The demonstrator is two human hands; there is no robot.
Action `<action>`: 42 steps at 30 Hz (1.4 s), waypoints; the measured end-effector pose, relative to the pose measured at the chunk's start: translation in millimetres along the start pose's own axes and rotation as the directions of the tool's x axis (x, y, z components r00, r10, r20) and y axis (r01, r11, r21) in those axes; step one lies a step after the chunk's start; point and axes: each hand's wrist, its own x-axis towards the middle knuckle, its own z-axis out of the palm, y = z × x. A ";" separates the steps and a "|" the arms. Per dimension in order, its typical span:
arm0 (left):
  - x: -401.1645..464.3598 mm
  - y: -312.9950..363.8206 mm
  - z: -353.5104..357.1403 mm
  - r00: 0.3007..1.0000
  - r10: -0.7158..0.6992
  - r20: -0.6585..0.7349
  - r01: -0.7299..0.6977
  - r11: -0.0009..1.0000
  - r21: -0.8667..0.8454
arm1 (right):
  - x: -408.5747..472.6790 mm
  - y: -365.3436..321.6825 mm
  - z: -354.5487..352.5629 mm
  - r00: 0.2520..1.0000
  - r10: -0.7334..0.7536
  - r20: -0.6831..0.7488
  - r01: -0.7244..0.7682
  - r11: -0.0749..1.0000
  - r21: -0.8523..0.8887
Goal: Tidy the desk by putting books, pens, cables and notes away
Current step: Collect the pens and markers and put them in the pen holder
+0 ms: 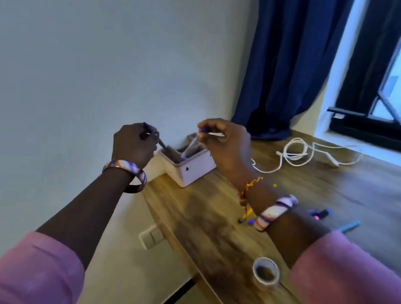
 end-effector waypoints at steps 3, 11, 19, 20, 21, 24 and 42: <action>22.4 -17.4 11.4 0.998 -0.023 0.064 0.022 1.000 0.018 | 19.9 19.5 36.2 0.997 -0.033 0.075 0.039 0.996 -0.077; 78.8 -45.9 21.5 0.869 -0.125 0.479 0.012 0.973 0.231 | 30.0 47.3 72.6 0.987 -0.001 0.159 0.060 0.929 -0.366; 47.3 13.8 56.1 0.695 0.478 0.537 -0.621 0.775 0.114 | 2.8 40.6 -6.9 0.991 0.029 -0.128 -0.106 0.757 -0.645; 38.1 18.6 70.5 0.612 0.499 0.614 -0.645 0.764 0.023 | -6.3 40.0 -22.2 0.984 0.040 -0.174 -0.151 0.707 -0.691; 28.9 22.8 85.5 0.528 0.496 0.689 -0.665 0.746 -0.027 | -16.8 39.0 -38.4 0.972 0.058 -0.226 -0.206 0.670 -0.713; 3.7 27.4 131.4 0.324 0.409 0.853 -0.739 0.672 -0.041 | -51.4 29.7 -83.4 0.906 0.145 -0.398 -0.388 0.659 -0.645; 8.8 13.6 190.1 0.471 0.107 0.876 0.147 0.969 -0.197 | -78.9 71.8 -120.1 0.905 0.425 -0.029 -0.076 0.094 -0.993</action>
